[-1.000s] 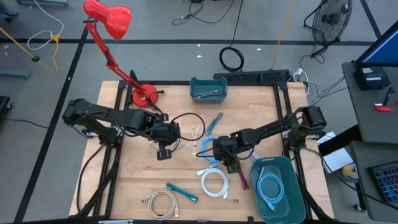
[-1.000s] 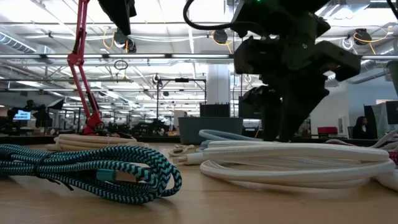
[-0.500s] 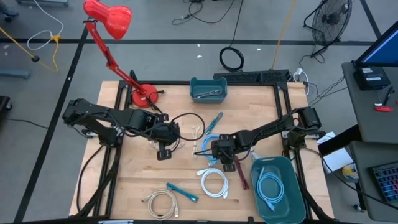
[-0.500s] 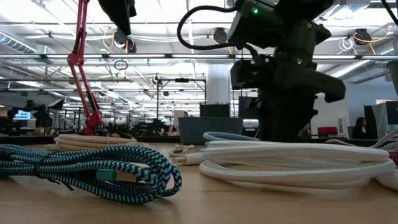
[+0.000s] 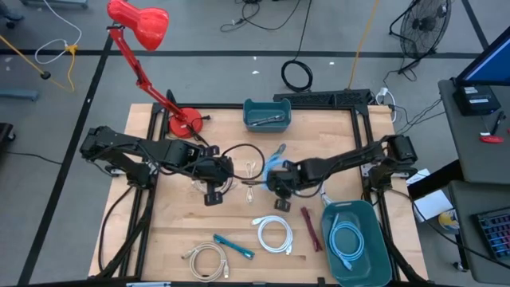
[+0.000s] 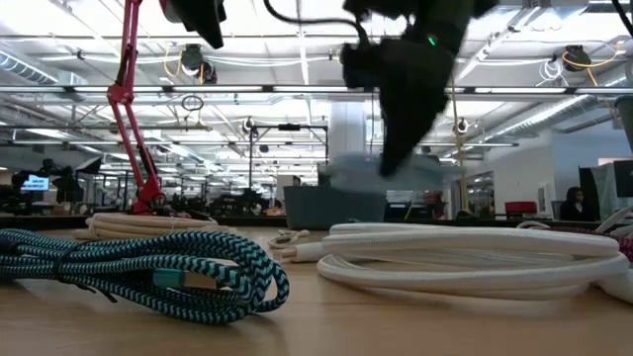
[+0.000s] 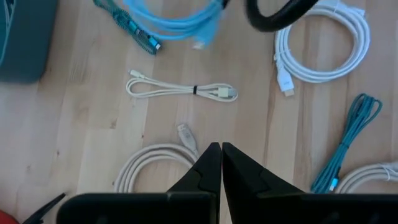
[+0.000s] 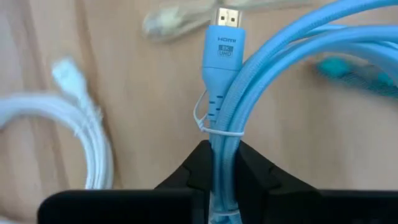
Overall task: Pick & Place USB Port
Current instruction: Put the blue HDMI cable into the bottom blue bin
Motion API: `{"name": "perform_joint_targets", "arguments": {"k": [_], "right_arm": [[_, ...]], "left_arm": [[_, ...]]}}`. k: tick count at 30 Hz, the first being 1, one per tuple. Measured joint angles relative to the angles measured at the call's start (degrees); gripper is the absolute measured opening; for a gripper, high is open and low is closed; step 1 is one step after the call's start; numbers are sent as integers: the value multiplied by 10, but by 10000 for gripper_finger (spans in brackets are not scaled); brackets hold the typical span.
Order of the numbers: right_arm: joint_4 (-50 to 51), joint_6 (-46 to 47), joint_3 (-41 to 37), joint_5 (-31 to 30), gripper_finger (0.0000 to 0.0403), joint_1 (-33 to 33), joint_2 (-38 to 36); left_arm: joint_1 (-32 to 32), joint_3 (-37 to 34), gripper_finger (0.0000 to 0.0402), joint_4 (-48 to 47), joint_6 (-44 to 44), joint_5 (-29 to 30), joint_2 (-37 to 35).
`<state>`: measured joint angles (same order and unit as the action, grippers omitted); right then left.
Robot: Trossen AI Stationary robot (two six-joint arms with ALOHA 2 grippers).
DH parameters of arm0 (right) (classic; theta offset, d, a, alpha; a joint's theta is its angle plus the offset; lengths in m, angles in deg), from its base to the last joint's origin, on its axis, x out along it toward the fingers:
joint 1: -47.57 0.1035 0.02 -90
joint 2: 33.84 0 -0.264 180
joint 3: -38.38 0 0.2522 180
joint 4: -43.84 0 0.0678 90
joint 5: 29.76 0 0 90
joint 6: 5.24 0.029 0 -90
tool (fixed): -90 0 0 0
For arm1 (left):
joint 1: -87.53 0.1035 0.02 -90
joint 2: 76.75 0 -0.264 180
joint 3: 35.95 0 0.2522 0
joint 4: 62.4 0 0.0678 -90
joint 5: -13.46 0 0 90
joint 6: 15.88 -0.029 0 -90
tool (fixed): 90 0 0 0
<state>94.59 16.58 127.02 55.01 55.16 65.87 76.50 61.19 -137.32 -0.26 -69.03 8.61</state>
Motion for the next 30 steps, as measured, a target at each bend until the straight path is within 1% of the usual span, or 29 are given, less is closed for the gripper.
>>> {"name": "perform_joint_targets", "arguments": {"k": [3,6,8,11,12,15,19,23,25,27,30], "right_arm": [[27,22,76,-25,30,-12,-2],[88,59,156,-37,30,-20,-2],[115,89,210,-27,30,-21,-2],[164,146,266,18,30,-12,-9],[184,166,274,26,30,-3,-18],[222,233,291,24,30,29,-41],[304,343,292,-16,30,83,-91],[394,486,293,-57,30,152,-126],[422,560,293,-83,30,196,-139],[457,631,293,-105,30,237,-140],[482,743,279,-110,30,291,-131]], "left_arm": [[0,0,19,14,-1,0,0],[0,0,19,14,0,0,-1],[-3,0,19,13,-1,0,-1],[-7,0,19,14,-5,0,0],[-9,0,19,14,-5,0,0],[-12,0,19,10,-5,-1,0],[-15,0,19,-1,3,-1,0],[-15,0,19,-2,28,-1,0],[-15,0,19,-2,33,-1,0],[-20,0,19,-2,27,1,0],[-25,0,19,-1,13,0,0]]}}
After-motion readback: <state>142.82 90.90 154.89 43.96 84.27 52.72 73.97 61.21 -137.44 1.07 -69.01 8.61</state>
